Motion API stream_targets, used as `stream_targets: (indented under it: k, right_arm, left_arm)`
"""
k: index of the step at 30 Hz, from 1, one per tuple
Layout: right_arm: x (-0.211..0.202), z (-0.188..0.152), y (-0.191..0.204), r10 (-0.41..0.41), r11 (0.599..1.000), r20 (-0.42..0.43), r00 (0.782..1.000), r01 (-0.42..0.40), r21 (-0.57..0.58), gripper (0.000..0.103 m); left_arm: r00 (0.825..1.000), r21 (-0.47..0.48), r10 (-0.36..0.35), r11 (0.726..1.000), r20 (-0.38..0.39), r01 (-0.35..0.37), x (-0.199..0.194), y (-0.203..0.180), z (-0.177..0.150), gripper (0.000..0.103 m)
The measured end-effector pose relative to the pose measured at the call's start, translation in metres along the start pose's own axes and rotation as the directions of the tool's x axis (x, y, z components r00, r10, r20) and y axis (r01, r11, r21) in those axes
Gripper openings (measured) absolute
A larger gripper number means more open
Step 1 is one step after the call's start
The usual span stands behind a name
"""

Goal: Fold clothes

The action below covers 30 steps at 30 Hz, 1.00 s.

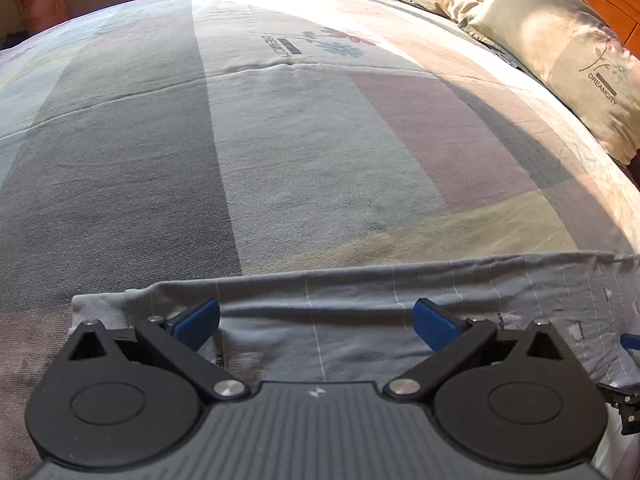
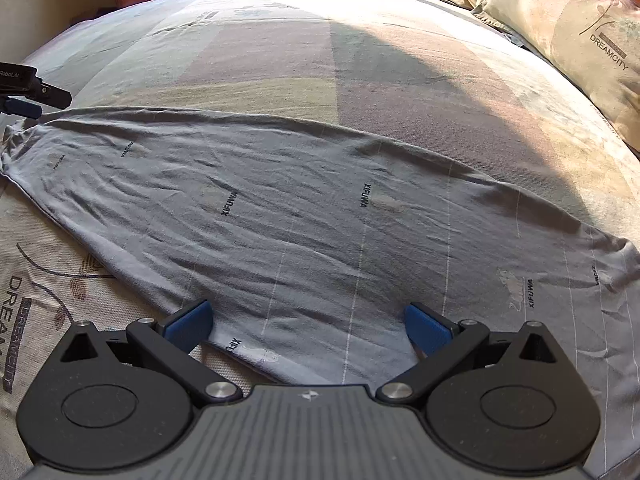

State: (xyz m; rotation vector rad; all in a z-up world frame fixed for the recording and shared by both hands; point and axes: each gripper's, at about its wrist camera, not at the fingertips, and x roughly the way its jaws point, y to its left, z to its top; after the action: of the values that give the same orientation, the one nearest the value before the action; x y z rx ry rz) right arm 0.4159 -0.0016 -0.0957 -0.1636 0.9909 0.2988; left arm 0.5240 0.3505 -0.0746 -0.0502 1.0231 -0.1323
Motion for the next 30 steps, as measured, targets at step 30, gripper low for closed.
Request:
stream_targets:
  k: [30]
  right_arm:
    - [-0.002, -0.005, 0.004, -0.023, 1.0, 0.033, 0.999, 0.023, 0.009, 0.103]
  left_arm:
    - [0.994, 0.284, -0.091, 0.953, -0.066, 0.106, -0.004, -0.088, -0.037, 0.102]
